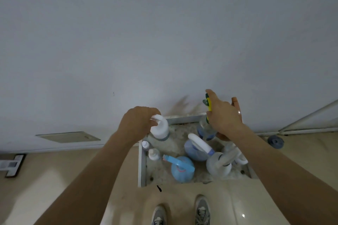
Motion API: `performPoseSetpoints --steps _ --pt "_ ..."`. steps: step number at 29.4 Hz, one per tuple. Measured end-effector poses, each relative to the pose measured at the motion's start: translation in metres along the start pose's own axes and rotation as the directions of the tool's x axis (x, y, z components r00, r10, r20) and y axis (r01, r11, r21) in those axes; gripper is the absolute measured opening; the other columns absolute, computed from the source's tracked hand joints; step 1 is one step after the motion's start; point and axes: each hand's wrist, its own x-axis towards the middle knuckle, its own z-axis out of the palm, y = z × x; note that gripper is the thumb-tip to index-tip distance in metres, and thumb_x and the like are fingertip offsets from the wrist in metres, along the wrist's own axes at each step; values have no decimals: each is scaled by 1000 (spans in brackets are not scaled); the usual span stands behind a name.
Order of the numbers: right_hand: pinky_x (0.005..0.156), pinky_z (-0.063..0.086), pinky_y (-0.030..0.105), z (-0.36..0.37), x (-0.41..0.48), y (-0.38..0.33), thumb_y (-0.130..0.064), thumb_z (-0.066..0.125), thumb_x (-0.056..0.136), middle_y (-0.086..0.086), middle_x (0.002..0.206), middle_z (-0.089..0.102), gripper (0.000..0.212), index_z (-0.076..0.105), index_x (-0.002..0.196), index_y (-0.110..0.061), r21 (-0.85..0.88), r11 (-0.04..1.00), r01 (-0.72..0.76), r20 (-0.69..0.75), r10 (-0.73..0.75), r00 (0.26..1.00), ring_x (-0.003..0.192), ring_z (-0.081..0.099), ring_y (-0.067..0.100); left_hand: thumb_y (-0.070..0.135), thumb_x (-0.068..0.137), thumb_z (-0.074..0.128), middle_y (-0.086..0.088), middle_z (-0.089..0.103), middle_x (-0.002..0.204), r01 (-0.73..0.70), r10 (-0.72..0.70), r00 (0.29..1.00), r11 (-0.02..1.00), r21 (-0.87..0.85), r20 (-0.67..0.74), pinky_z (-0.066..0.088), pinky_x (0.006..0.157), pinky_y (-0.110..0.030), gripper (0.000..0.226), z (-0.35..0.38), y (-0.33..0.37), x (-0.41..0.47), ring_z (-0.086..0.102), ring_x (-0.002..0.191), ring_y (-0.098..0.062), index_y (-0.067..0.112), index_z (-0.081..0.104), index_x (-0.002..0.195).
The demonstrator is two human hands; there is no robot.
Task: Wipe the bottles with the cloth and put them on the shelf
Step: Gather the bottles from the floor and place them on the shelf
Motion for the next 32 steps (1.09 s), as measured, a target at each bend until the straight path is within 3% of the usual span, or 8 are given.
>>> performPoseSetpoints --steps 5,13,16,18,22,24,28,32 --pt "104 37 46 4 2 4 -9 51 95 3 81 55 74 12 155 -33 45 999 24 7 -24 1000 84 62 27 3 87 63 -4 70 115 -271 264 952 962 26 152 38 86 -26 31 0 18 19 60 108 -24 17 72 113" --pt "121 9 47 15 10 19 -30 54 96 -3 89 60 70 12 152 -26 91 996 20 -49 -16 999 101 65 25 -16 57 74 -15 72 95 -613 593 788 781 120 166 54 67 -41 39 9 71 55 65 86 -39 9 78 87" --pt "113 26 44 16 17 23 -38 49 99 -1 80 61 41 41 131 -14 137 989 -50 -7 52 999 93 65 26 -12 74 67 -12 56 134 -438 440 897 898 -41 40 45 92 -35 46 21 77 55 53 121 -30 15 73 110" --pt "119 19 44 18 21 26 -42 45 99 -2 67 56 30 56 96 -14 122 987 -102 -18 105 994 77 63 23 -12 78 61 -5 53 133 -205 174 978 911 -358 -118 43 92 -24 55 24 79 47 53 120 -21 18 62 124" --pt "106 34 35 15 18 18 -34 41 103 -4 62 43 36 48 75 -13 108 987 -119 -52 125 991 67 48 19 32 89 65 4 58 111 344 -415 907 636 -691 70 51 82 -29 45 33 85 26 60 100 -16 20 47 129" --pt "101 37 33 14 13 15 -32 39 105 -4 62 41 33 49 81 -12 101 989 -107 -81 116 990 69 48 20 51 90 58 6 58 111 432 -386 895 619 -656 225 52 93 -43 54 42 87 18 59 106 -19 19 48 132" --pt "99 39 27 18 9 15 -39 37 105 -4 64 46 37 53 84 -13 131 981 -144 -84 155 984 57 43 7 43 99 45 -6 67 104 329 -281 944 743 -583 174 52 87 -46 37 42 100 23 63 94 -24 14 61 114" --pt "96 43 35 15 -5 18 -30 45 102 7 94 64 26 56 111 -9 218 974 -68 76 53 996 85 61 23 38 99 46 -8 65 93 323 -243 945 798 -510 217 51 83 -45 33 36 98 25 63 89 -28 9 62 102"
